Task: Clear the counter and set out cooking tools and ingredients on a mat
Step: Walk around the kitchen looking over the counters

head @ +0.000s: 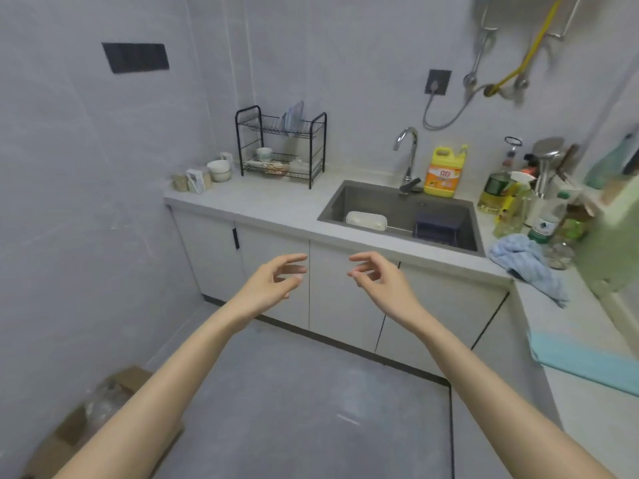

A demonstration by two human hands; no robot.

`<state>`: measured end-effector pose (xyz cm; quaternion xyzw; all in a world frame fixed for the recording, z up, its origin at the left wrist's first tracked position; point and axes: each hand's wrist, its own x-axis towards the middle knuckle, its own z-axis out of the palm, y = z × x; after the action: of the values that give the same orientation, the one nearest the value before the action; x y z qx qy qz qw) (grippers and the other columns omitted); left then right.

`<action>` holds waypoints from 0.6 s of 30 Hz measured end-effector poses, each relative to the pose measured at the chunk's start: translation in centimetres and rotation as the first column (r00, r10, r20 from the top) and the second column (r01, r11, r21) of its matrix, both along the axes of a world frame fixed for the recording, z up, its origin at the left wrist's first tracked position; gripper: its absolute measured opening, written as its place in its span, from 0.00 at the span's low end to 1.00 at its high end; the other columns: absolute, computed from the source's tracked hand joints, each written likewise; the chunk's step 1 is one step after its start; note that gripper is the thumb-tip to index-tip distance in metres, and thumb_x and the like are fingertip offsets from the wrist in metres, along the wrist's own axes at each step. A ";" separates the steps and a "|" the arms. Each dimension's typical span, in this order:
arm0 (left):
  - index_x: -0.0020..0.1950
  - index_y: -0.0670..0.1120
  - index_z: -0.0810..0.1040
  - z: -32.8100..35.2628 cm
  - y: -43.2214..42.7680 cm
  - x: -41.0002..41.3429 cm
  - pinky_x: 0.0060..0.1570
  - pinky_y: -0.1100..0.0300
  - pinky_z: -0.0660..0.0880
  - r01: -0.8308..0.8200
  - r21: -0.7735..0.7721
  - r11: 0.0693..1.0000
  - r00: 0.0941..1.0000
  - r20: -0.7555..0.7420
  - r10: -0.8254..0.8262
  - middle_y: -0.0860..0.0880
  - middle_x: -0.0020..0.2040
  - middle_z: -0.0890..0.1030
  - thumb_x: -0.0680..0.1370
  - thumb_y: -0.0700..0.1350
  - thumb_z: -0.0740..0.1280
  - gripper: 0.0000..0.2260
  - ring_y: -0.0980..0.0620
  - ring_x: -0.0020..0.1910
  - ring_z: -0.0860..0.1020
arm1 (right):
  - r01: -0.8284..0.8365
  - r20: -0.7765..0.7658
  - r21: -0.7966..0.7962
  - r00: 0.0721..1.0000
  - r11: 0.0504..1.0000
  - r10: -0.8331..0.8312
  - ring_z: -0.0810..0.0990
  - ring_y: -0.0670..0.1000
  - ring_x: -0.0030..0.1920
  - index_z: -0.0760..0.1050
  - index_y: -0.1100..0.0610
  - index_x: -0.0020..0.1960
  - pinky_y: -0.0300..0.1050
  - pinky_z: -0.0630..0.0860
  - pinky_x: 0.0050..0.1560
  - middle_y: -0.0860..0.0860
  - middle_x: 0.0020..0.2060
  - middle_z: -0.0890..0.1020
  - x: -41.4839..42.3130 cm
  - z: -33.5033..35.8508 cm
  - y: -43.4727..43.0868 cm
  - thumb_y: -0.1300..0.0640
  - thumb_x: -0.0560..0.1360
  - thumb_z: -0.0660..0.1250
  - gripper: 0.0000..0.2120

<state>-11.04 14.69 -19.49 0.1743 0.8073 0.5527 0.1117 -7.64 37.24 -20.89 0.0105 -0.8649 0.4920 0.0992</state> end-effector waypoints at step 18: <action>0.64 0.54 0.73 -2.3 -19.3 -30.2 0.51 0.66 0.73 -0.365 0.010 0.931 0.930 -0.044 0.365 0.57 0.57 0.79 0.80 0.41 0.63 0.14 0.59 0.55 0.77 | -0.256 0.009 -0.037 0.966 0.966 0.257 0.78 0.47 0.42 0.76 0.50 0.57 0.27 0.71 0.40 0.47 0.46 0.81 -35.9 -0.5 -18.4 0.58 0.77 0.65 0.09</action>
<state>-41.22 -4.64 -21.82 0.0339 0.8276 0.5603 -0.0114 -43.52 18.86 -21.43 0.1171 -0.8481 0.5159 0.0292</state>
